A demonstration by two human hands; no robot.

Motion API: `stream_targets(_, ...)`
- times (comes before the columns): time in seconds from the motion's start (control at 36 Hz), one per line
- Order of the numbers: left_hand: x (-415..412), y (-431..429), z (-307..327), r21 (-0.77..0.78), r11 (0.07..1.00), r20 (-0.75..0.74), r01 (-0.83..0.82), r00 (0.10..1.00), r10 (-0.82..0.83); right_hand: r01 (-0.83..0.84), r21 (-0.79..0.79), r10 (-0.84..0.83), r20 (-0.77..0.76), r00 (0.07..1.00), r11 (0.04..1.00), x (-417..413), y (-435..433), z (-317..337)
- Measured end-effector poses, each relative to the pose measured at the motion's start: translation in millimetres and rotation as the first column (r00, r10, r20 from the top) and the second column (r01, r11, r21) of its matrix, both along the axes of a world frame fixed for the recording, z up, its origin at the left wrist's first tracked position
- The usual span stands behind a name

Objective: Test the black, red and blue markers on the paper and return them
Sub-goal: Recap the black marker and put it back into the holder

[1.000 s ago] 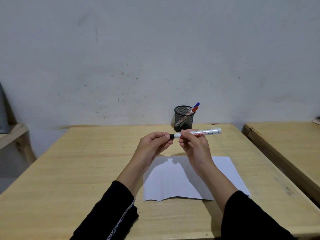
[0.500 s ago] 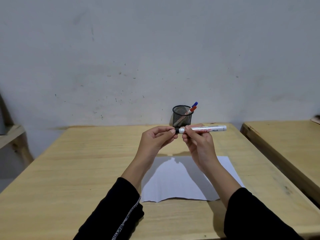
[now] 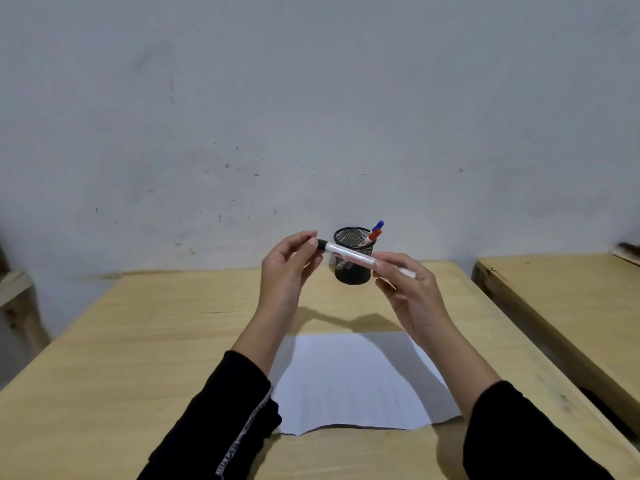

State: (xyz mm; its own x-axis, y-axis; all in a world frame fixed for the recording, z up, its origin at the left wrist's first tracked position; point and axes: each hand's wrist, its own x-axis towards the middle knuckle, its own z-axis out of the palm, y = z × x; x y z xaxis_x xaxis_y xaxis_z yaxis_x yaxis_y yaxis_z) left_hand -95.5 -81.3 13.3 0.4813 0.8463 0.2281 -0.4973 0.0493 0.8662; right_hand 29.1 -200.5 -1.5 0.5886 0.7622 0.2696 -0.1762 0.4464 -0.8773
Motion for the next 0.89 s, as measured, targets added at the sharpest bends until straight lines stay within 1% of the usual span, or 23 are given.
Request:
stream_targets(0.06,6.2,2.1,8.6,0.031,0.999,0.002,-0.006,1.0,0.006,0.016,-0.064,-0.004,0.185,0.983,0.998,2.1,-2.4,-0.2)
stream_targets(0.11,13.8,3.9,15.6,0.082,0.997,-0.026,-0.013,1.0,0.015,0.062,-0.157,-0.004,0.347,0.938,0.986,4.1,-2.0,0.2)
stream_targets(0.22,30.7,4.9,22.6,0.199,0.98,-0.126,-0.006,0.992,0.032,0.121,-0.267,0.04,0.53,0.847,0.956,9.9,6.5,3.9)
stream_targets(0.31,43.0,7.5,26.5,0.29,0.956,-0.207,0.037,0.978,0.025,0.164,-0.326,0.072,0.605,0.793,0.931,14.3,18.2,8.2)
stream_targets(0.39,52.9,16.1,30.1,0.362,0.925,-0.275,0.11,0.961,-0.007,0.182,-0.365,0.098,0.631,0.77,0.913,22.1,31.3,11.1)
stream_targets(0.44,57.6,26.4,29.8,0.428,0.896,-0.334,0.116,0.942,0.038,0.194,-0.355,0.081,0.63,0.773,0.914,29.2,39.6,12.7)
stream_targets(0.5,61.6,41.4,25.6,0.486,0.868,-0.406,0.101,0.906,0.122,0.24,-0.316,0.015,0.633,0.774,0.918,39.2,48.9,13.5)
stream_targets(0.58,69.5,67.9,12.7,0.525,0.843,-0.543,0.12,0.81,0.223,0.328,-0.241,-0.126,0.6,0.79,0.913,57.4,68.4,16.4)
stream_targets(0.64,77.1,80.6,-5.2,0.508,0.843,-0.643,0.176,0.729,0.235,0.387,-0.193,-0.221,0.564,0.796,0.901,68.7,79.7,15.6)
stream_targets(0.69,84.1,91.0,-22.8,0.462,0.855,-0.728,0.236,0.652,0.214,0.428,-0.145,-0.297,0.527,0.796,0.892,74.8,89.5,11.7)
stream_targets(0.75,118.1,122.1,-65.5,0.352,0.896,-0.805,0.272,0.577,0.141,0.479,-0.17,-0.342,0.505,0.793,0.861,104.2,130.0,-17.9)
stream_targets(0.81,120.6,118.9,-74.2,0.331,0.901,-0.812,0.28,0.571,0.121,0.521,-0.137,-0.398,0.493,0.774,0.842,105.5,129.6,-24.1)
stream_targets(0.83,123.9,117.6,-77.5,0.327,0.906,-0.801,0.27,0.587,0.115,0.533,-0.126,-0.418,0.482,0.77,0.837,106.0,129.6,-25.4)
stream_targets(0.89,127.6,112.2,-77.0,0.308,0.911,-0.784,0.274,0.615,0.08,0.542,-0.108,-0.422,0.507,0.751,0.834,107.4,128.7,-24.0)
